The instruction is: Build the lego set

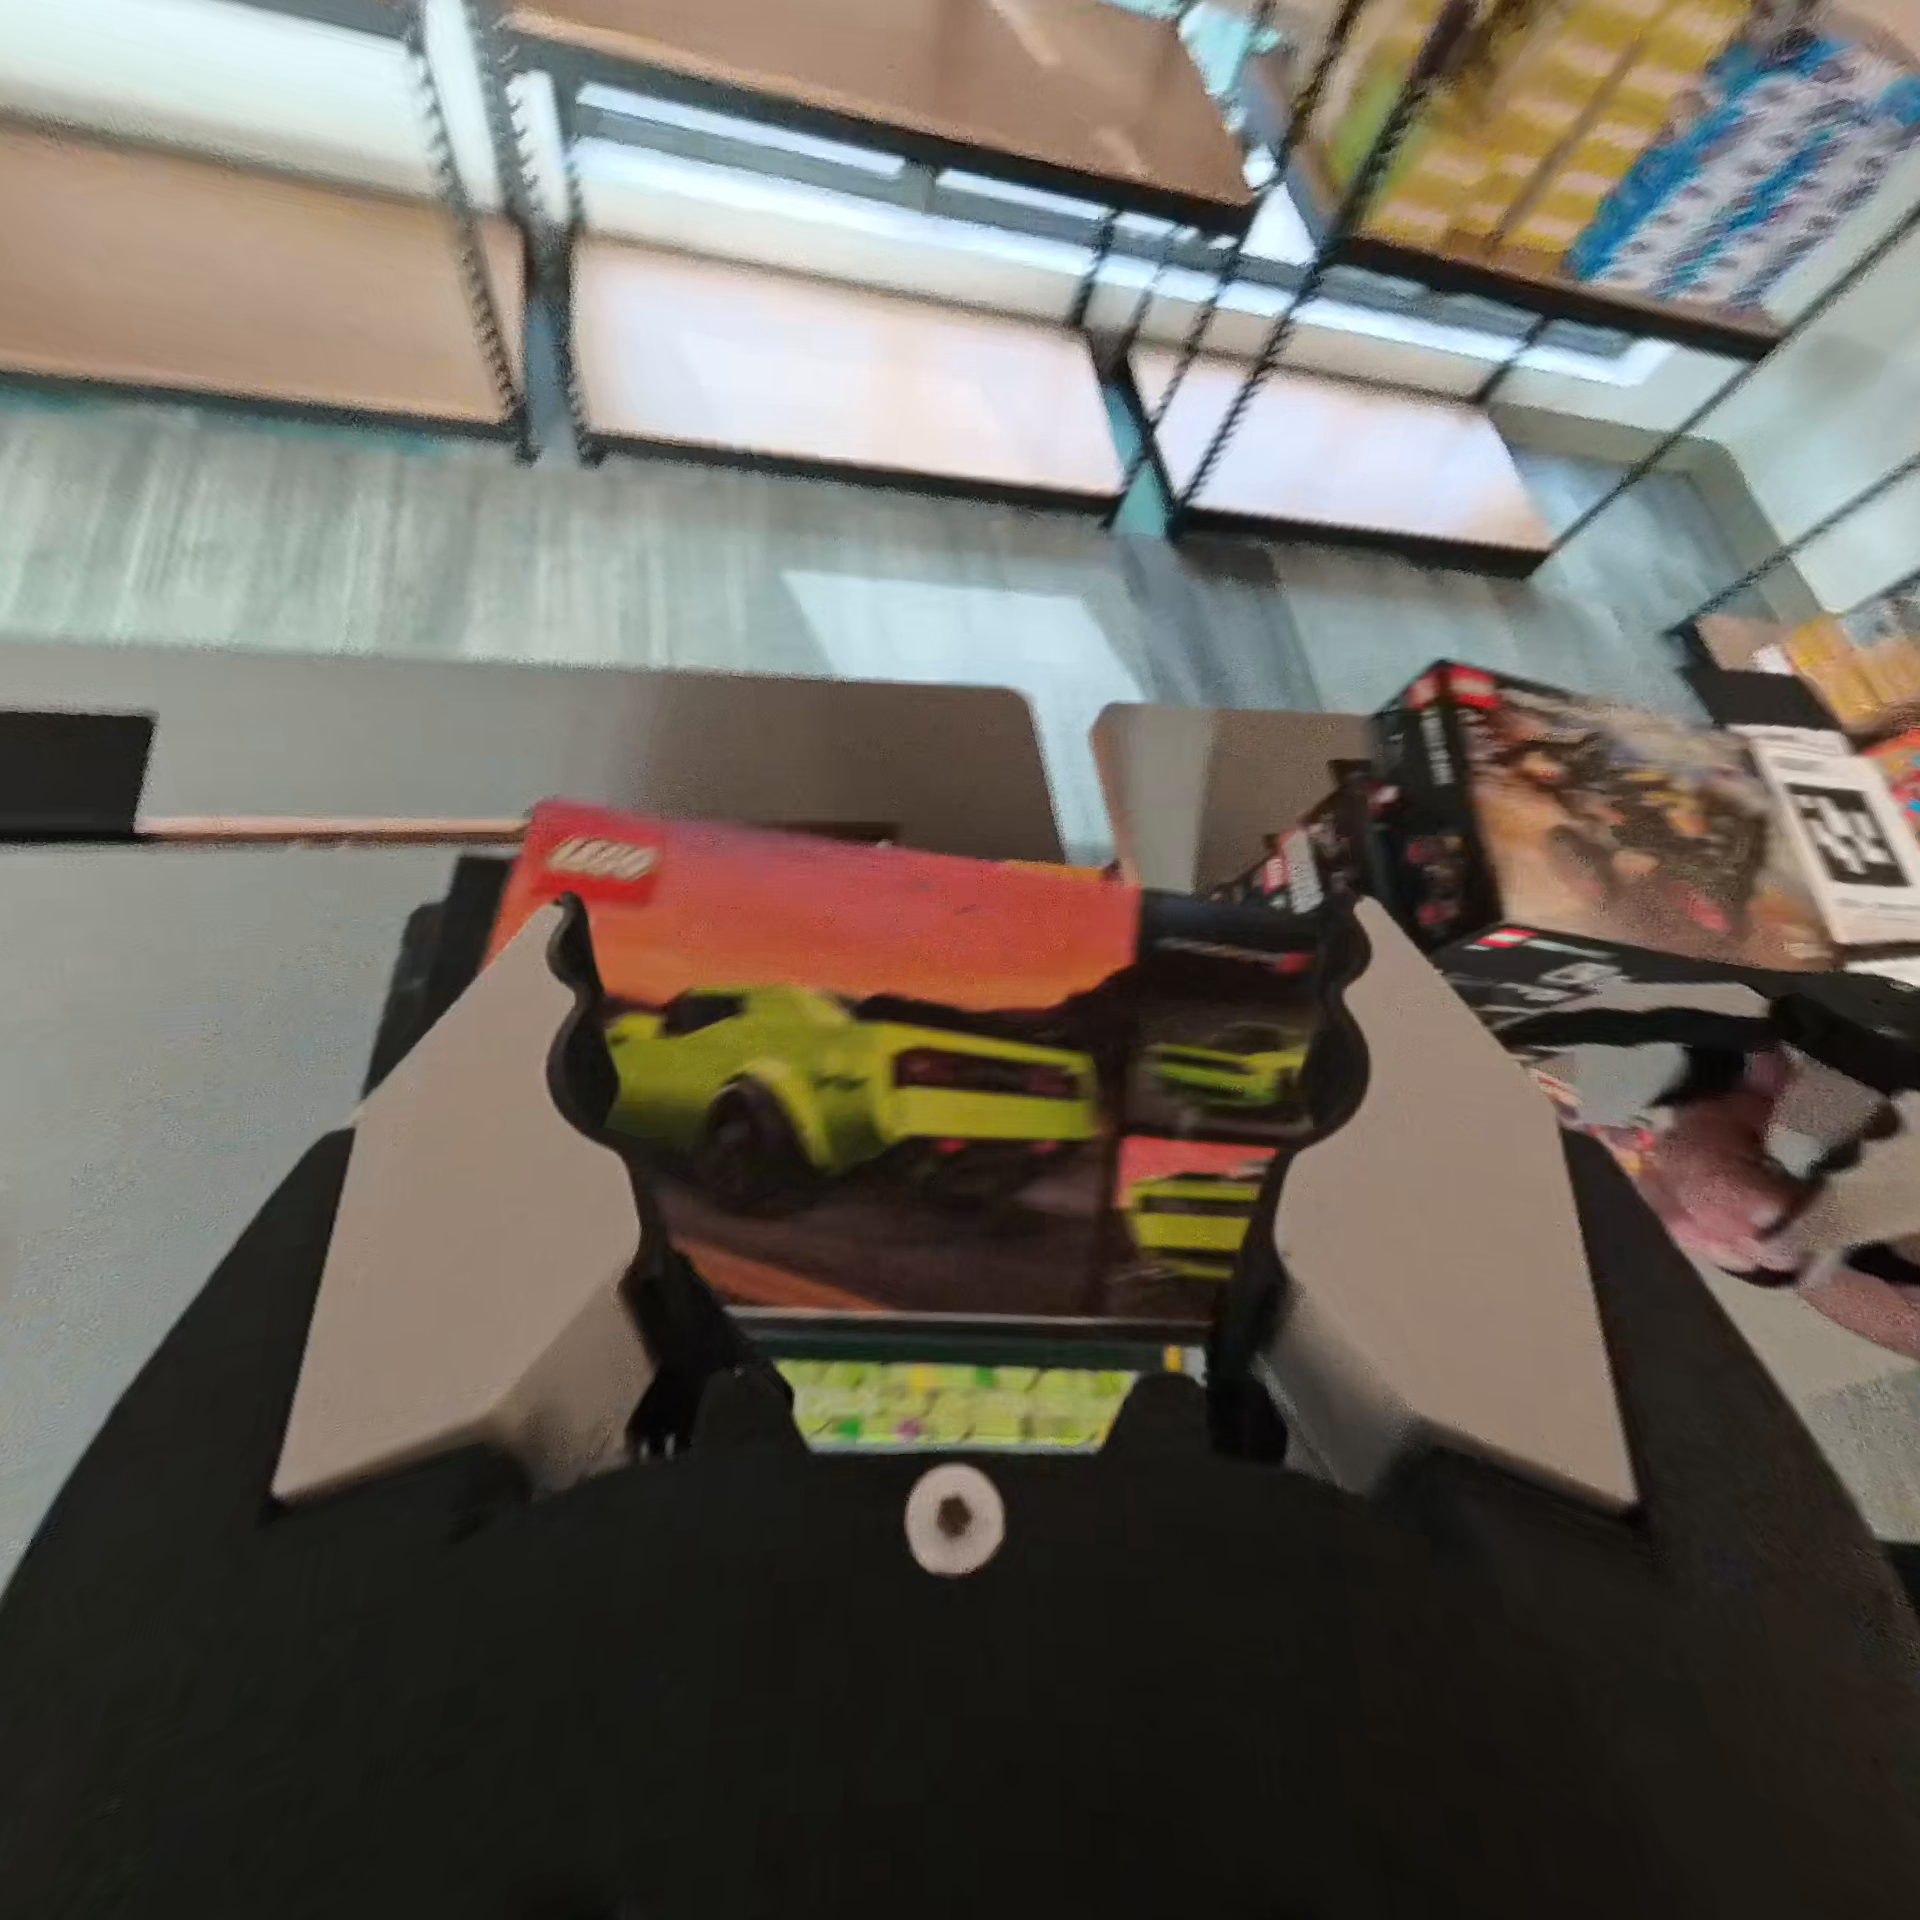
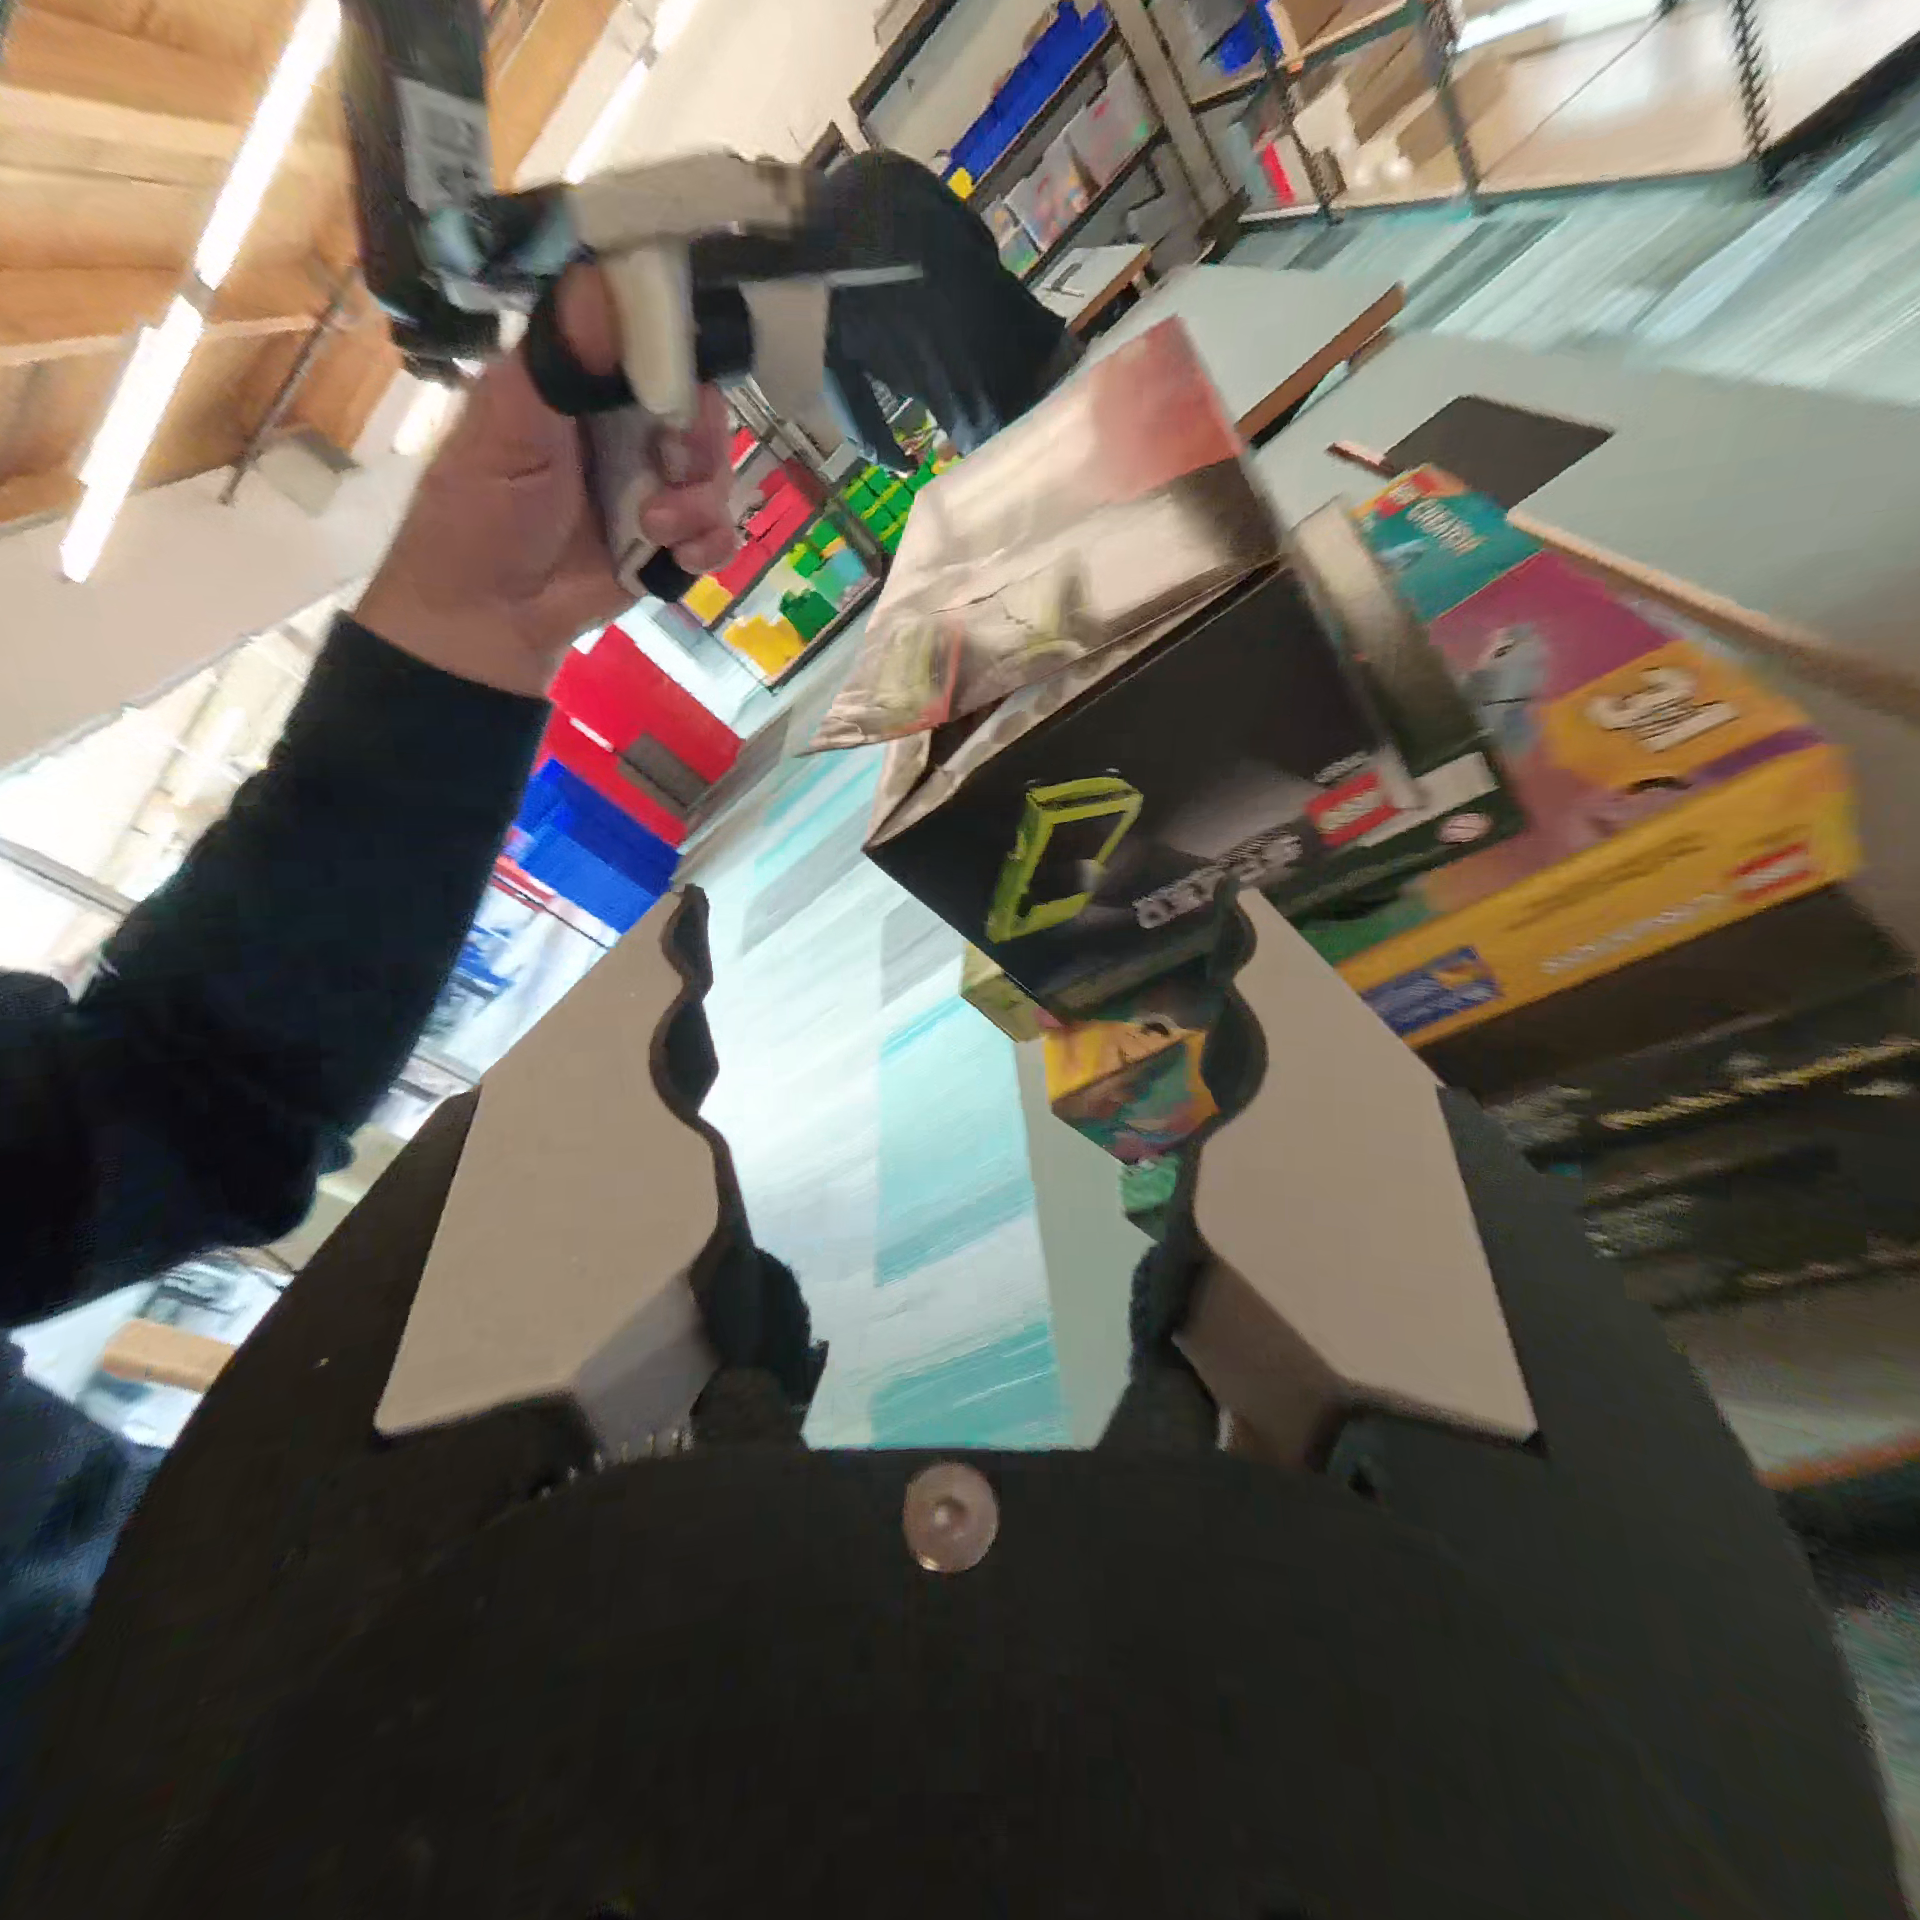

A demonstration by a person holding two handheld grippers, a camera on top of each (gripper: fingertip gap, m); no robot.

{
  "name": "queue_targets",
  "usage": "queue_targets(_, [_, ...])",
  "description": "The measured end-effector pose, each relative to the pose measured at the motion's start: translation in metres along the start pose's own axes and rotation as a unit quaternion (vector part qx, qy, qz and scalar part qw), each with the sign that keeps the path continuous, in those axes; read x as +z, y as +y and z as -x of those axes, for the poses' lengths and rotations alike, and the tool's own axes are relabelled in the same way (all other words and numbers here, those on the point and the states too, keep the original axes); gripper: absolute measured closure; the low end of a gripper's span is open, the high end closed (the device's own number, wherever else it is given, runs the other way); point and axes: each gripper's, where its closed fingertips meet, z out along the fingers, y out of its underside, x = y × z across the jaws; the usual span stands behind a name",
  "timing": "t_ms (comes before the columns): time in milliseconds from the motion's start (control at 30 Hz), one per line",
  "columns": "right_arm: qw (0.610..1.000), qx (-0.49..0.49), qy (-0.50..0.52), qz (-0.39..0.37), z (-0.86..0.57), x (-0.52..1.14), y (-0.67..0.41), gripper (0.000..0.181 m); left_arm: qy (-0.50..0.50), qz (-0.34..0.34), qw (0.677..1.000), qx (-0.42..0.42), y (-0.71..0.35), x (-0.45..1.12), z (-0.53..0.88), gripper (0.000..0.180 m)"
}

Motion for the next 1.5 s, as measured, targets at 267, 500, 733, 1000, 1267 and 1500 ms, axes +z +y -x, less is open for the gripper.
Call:
queue_targets(267, [0.993, 0.106, 0.031, 0.03, -0.023, 0.091, 0.021, 0.071, 0.096, 0.086, 0.984, -0.121, 0.089, 0.033, 0.099, 0.092])
queue_targets(500, [0.992, 0.093, 0.08, 0.037, -0.041, 0.099, 0.023, 0.088, 0.126, 0.058, 0.984, -0.116, 0.092, 0.041, 0.097, 0.082])
queue_targets(733, [0.991, 0.042, 0.121, 0.03, -0.044, 0.087, 0.015, 0.092, 0.098, 0.03, 0.991, -0.091, 0.089, 0.035, 0.076, 0.079])
queue_targets(1000, [0.99, 0.013, 0.137, 0.004, -0.044, 0.063, -0.001, 0.092, 0.073, -0.01, 0.996, -0.057, 0.077, 0.019, 0.039, 0.079])
queue_targets(1267, [0.988, -0.039, 0.147, -0.029, -0.042, 0.029, -0.03, 0.098, 0.07, -0.065, 0.995, -0.039, 0.047, 0.012, 0.0, 0.075])
queue_targets(1500, [0.975, -0.086, 0.185, -0.093, -0.027, -0.043, -0.078, 0.098, 0.109, -0.091, 0.99, -0.016, 0.003, 0.016, -0.069, 0.078])
